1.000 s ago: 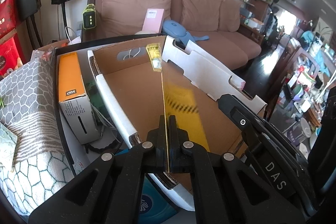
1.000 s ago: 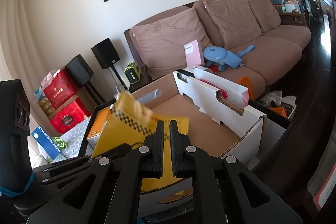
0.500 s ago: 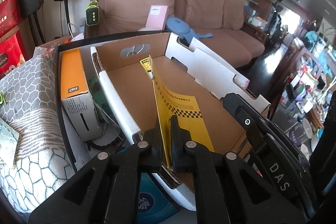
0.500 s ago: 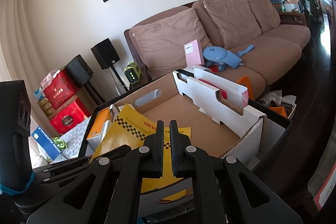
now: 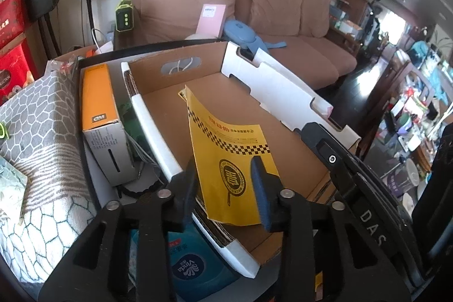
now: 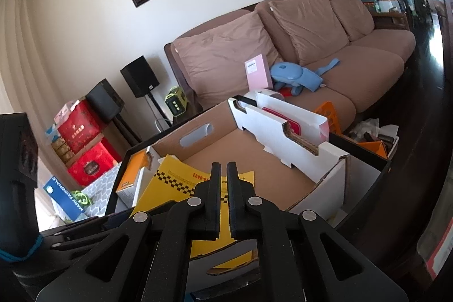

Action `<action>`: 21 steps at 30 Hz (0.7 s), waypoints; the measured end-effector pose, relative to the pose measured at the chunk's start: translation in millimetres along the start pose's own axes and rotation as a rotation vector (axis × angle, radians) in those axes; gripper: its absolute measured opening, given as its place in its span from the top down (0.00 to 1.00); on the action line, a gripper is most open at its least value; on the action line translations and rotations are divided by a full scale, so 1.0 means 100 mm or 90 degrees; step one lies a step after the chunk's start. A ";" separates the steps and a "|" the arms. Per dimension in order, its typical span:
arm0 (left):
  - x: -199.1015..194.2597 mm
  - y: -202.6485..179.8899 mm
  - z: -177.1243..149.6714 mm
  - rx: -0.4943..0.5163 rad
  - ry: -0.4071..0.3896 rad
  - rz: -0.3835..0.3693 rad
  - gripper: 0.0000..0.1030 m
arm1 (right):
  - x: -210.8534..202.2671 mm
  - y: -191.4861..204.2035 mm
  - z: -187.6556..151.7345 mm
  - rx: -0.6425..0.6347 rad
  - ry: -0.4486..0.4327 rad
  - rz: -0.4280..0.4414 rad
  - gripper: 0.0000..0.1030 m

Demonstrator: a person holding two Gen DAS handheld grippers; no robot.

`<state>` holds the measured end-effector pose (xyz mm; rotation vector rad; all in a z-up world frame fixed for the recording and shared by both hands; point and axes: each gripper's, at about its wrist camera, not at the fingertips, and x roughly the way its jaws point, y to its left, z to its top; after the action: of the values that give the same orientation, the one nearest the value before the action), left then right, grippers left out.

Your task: Organize objects

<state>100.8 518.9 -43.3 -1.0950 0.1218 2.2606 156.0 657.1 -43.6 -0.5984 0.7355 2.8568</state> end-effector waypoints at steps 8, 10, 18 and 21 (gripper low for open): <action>-0.16 0.01 0.07 -0.011 -0.012 -0.016 0.50 | -0.01 -0.04 0.03 0.015 -0.005 -0.002 0.97; -0.23 0.01 0.08 -0.011 -0.024 0.012 0.36 | -0.01 -0.05 0.02 0.016 -0.004 -0.004 0.97; -0.45 0.12 0.14 -0.019 -0.065 0.022 0.34 | 0.00 -0.06 0.02 0.018 -0.003 -0.004 0.97; -0.46 0.16 0.15 -0.026 -0.066 0.025 0.34 | 0.00 -0.05 0.02 0.018 -0.003 -0.004 0.97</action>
<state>102.4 488.3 -2.5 -1.0021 0.0563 2.3589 156.5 663.1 -43.9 -0.5886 0.7703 2.8360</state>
